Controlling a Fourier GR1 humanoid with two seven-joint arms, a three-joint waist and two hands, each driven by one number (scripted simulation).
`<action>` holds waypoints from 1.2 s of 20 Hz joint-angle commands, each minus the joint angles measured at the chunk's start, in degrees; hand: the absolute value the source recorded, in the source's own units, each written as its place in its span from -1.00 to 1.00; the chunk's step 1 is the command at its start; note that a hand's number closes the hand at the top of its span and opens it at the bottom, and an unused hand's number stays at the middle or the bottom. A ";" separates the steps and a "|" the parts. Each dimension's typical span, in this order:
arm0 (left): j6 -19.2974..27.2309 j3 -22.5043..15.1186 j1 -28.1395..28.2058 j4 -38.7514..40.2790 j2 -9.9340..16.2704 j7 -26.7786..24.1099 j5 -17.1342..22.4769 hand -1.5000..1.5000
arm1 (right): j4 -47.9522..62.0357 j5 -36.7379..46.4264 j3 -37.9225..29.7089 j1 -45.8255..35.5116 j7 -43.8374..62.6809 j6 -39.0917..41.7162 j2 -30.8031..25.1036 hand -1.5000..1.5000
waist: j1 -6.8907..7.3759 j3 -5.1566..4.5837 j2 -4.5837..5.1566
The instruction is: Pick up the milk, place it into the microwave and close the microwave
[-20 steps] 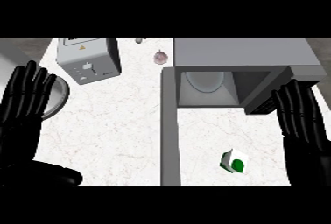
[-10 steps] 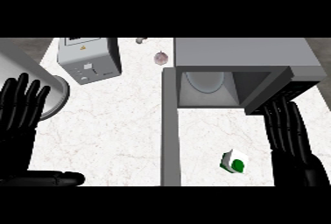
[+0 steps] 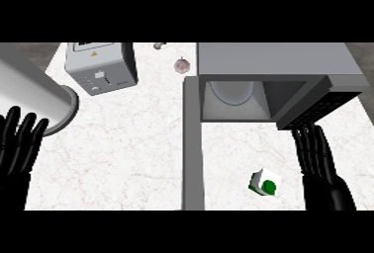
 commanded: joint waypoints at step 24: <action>-4.18 -3.75 12.80 -8.15 -3.83 -1.99 -1.92 -1.00 | 47.84 -5.65 -12.12 -3.92 -37.58 6.21 0.29 -1.00 | 0.50 0.02 0.03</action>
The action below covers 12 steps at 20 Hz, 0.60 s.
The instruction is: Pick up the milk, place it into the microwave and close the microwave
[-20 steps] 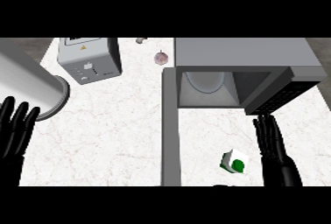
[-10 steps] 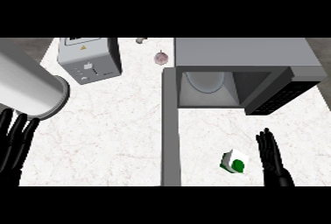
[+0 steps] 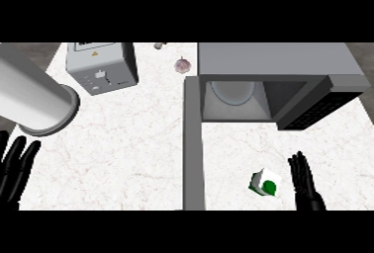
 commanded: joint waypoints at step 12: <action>-1.06 -1.42 1.41 0.91 -0.61 -2.37 -2.87 -1.00 | 34.60 -2.13 -8.57 -16.20 -17.65 6.44 -3.61 -1.00 | 0.07 0.01 0.05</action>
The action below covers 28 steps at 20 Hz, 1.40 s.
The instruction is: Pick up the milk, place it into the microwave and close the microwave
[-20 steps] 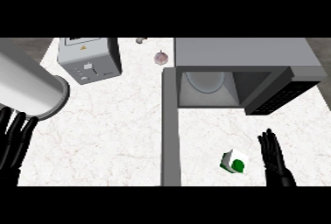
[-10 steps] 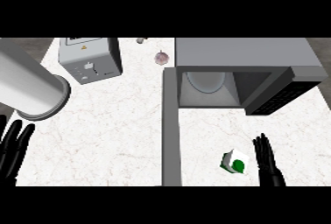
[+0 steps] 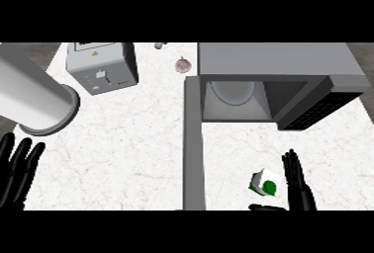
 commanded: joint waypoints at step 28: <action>-4.64 6.31 4.70 -0.76 -0.23 -1.84 6.53 -1.00 | -5.52 2.28 5.24 1.85 -7.84 4.52 -0.34 1.00 | -0.10 -0.05 -0.09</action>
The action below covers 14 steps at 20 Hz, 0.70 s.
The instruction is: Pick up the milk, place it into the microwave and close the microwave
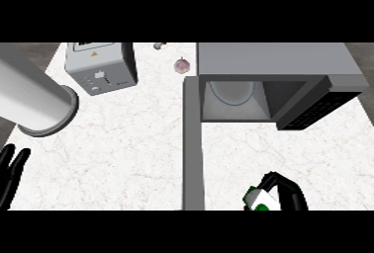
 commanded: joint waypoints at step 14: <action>-1.71 6.01 -4.71 7.02 1.08 -1.22 1.91 -1.00 | -11.90 1.88 7.36 -14.25 21.14 -19.88 3.22 1.00 | 0.28 0.07 0.19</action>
